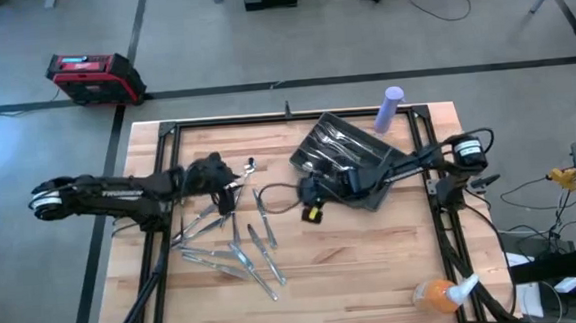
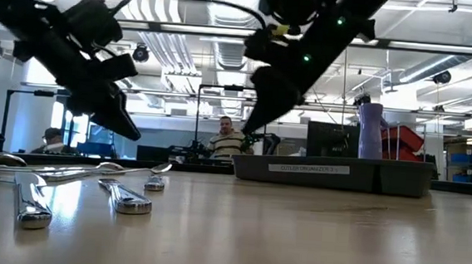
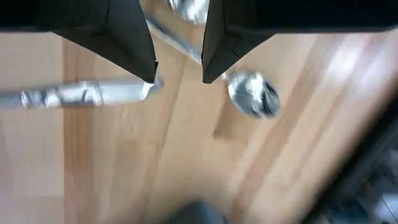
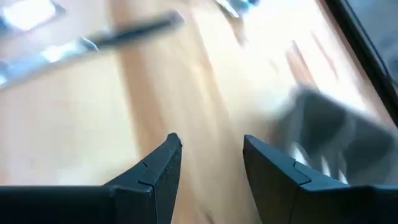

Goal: Sort silverware
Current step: Put the spoon into the bottom middle left compartment of the silverware tray

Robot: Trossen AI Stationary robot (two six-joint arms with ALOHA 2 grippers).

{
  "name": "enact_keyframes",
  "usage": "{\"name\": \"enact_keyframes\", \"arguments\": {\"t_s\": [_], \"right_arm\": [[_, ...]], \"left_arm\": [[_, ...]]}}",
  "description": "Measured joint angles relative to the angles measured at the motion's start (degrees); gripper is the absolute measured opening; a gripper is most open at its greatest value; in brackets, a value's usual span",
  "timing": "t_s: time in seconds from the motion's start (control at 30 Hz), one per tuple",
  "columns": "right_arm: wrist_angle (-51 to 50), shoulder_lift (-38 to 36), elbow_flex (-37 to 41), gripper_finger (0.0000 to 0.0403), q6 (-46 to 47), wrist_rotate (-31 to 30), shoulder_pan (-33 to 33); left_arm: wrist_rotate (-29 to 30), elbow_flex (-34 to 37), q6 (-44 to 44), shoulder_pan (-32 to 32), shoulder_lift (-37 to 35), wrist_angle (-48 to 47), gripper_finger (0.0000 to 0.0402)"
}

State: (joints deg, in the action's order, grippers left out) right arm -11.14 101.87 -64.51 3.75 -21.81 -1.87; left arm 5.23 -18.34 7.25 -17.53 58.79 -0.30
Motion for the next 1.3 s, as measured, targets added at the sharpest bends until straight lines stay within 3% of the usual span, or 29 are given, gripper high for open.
{"name": "enact_keyframes", "arguments": {"t_s": [0.13, 0.23, 0.43, 0.67, 0.93, 1.1, 1.3], "right_arm": [[13.11, 3.20, 0.02, 0.0164, -6.29, 1.62, -1.85], [19.70, 6.12, 0.02, 0.0164, -7.91, 7.28, -1.88], [21.33, 8.75, 0.02, 0.0155, -7.38, 10.26, -1.88], [21.34, 9.00, 0.02, 0.0153, -7.38, 10.24, -1.86], [21.26, 8.98, 0.02, 0.0167, -7.35, 10.24, -1.83], [20.81, 8.98, 0.04, 0.0164, -6.70, 10.24, -1.83], [20.26, 8.98, 0.04, 0.0154, -6.19, 10.24, -1.86]], "left_arm": [[-0.21, -5.04, -2.15, 0.24, -0.70, -9.51, 0.0119], [0.47, -7.58, -6.30, 0.26, -0.98, -14.88, 0.0119], [1.23, -9.56, -22.07, 0.26, -1.54, -23.37, 0.0119], [1.55, -8.44, -31.81, 0.26, 0.42, -32.15, 0.0131], [3.25, -8.25, -31.43, 0.30, 5.12, -25.81, 0.0202], [3.98, -8.25, -29.81, 0.30, 11.88, -18.74, 0.0249], [7.58, -8.53, -29.86, 0.41, 18.99, -16.80, 0.0263]]}}
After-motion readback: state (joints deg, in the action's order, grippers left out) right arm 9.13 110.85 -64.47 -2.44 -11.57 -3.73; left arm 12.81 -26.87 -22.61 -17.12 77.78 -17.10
